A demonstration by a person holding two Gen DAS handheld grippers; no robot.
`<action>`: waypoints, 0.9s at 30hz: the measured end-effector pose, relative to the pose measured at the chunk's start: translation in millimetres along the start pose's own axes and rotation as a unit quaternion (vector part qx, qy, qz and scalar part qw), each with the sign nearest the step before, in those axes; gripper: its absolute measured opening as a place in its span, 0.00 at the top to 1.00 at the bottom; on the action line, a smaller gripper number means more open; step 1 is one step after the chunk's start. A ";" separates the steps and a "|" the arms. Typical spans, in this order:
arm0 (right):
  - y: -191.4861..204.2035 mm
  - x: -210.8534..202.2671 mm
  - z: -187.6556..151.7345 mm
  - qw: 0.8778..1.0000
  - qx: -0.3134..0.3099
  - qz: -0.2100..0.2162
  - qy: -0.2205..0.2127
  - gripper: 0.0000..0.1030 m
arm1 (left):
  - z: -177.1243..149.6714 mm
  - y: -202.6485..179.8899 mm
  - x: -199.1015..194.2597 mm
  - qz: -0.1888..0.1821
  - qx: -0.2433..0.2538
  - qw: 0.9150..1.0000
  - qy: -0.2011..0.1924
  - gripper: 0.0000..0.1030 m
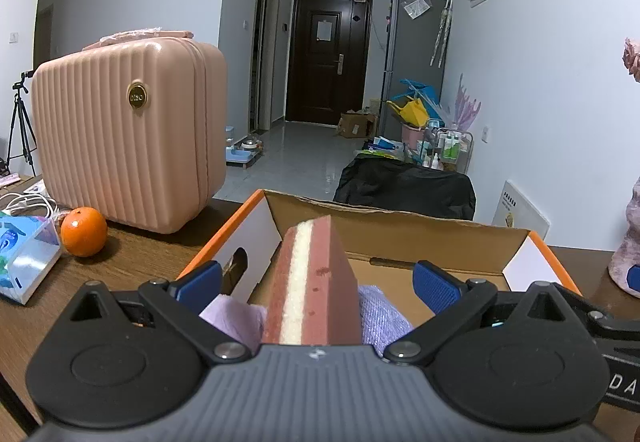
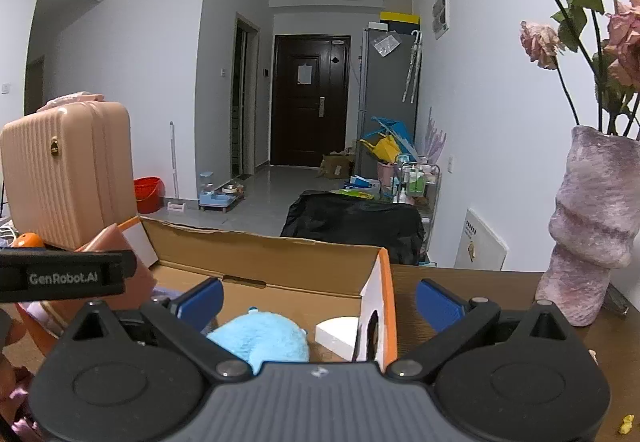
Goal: Organize soft objects
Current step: 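Open both grippers to drop the foam roll and sponge into the box, then withdraw both tools from the box back toward the remaining items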
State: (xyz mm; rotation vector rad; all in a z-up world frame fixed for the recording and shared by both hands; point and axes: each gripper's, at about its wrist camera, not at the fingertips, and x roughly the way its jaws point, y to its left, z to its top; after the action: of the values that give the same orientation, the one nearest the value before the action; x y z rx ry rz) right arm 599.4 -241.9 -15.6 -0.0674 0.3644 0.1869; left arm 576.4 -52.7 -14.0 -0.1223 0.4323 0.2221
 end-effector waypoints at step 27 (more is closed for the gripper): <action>15.9 -76.9 -24.8 1.000 0.019 -0.018 -0.008 0.00 | -21.6 29.6 -70.9 -0.014 0.010 0.999 -0.028 0.00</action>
State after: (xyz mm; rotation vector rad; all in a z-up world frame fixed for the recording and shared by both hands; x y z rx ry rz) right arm 517.1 -241.7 -11.6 -0.0345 0.3506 0.1438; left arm 498.0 -40.8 -5.2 -0.1015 0.3767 0.1936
